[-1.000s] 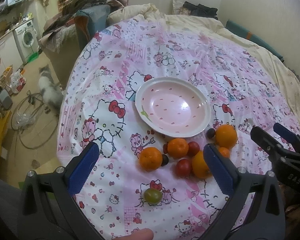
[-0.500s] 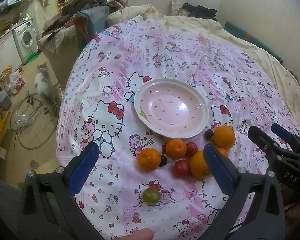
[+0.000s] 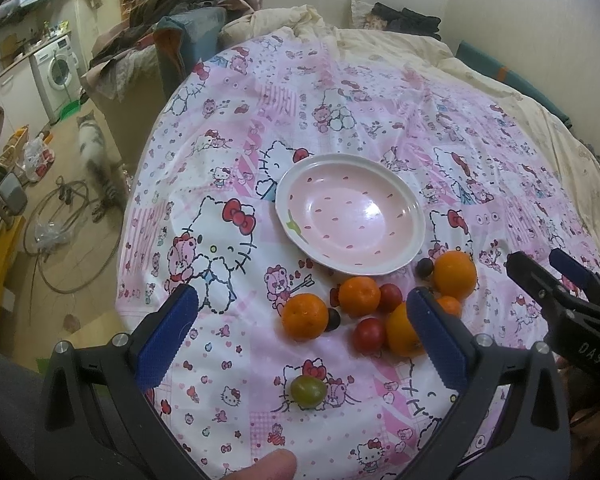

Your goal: Organize fruits

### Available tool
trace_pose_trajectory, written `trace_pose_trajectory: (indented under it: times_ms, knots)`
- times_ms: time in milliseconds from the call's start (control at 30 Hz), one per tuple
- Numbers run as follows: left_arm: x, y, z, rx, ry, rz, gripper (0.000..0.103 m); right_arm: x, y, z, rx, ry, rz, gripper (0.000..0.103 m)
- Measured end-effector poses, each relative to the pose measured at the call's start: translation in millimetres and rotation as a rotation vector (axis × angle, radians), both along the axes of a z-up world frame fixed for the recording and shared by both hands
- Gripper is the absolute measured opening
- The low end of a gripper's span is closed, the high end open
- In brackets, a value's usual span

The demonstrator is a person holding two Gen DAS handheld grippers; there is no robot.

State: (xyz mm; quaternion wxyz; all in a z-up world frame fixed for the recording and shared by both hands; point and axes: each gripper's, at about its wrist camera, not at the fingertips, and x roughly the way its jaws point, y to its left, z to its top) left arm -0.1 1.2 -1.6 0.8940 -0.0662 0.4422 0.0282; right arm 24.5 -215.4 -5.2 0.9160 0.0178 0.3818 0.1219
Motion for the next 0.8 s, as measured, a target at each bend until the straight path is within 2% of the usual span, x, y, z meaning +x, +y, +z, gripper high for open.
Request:
trace_pose_trajectory:
  times_ms: [67,167,267,433,500,600,700,800]
  knots:
    - [2.1,-0.1,0.3,0.003,0.006,-0.006,0.103,0.9,-1.1,-0.3,-0.003,0.006,-0.003,0.103]
    - [13.5,8.3,-0.7,-0.003,0.057,0.011,0.103,10.1,-10.8,-0.5,0.025,0.035,-0.019,0.103]
    - [30.2,26.9,-8.8,-0.048,0.141,0.063,0.103,30.5,-28.5,-3.8,0.081,0.107,-0.040,0.103]
    - [51.8,43.9,-48.9,-0.159,0.335,0.109,0.101,67.5,-53.4,-26.7,0.183,0.291,-0.076,0.103]
    - [55.1,38.2,-67.2,-0.190,0.404,0.097,0.091,80.0,-59.3,-40.3,0.218,0.368,-0.087,0.103]
    - [58.1,26.0,-84.5,-0.209,0.463,0.072,0.080,94.6,-64.4,-60.1,0.258,0.472,-0.098,0.103]
    - [61.6,20.2,-94.8,-0.224,0.485,0.071,0.071,101.4,-66.6,-74.2,0.324,0.551,-0.089,0.101]
    - [64.0,16.1,-100.1,-0.221,0.486,0.057,0.059,105.5,-62.0,-88.7,0.360,0.624,-0.077,0.092]
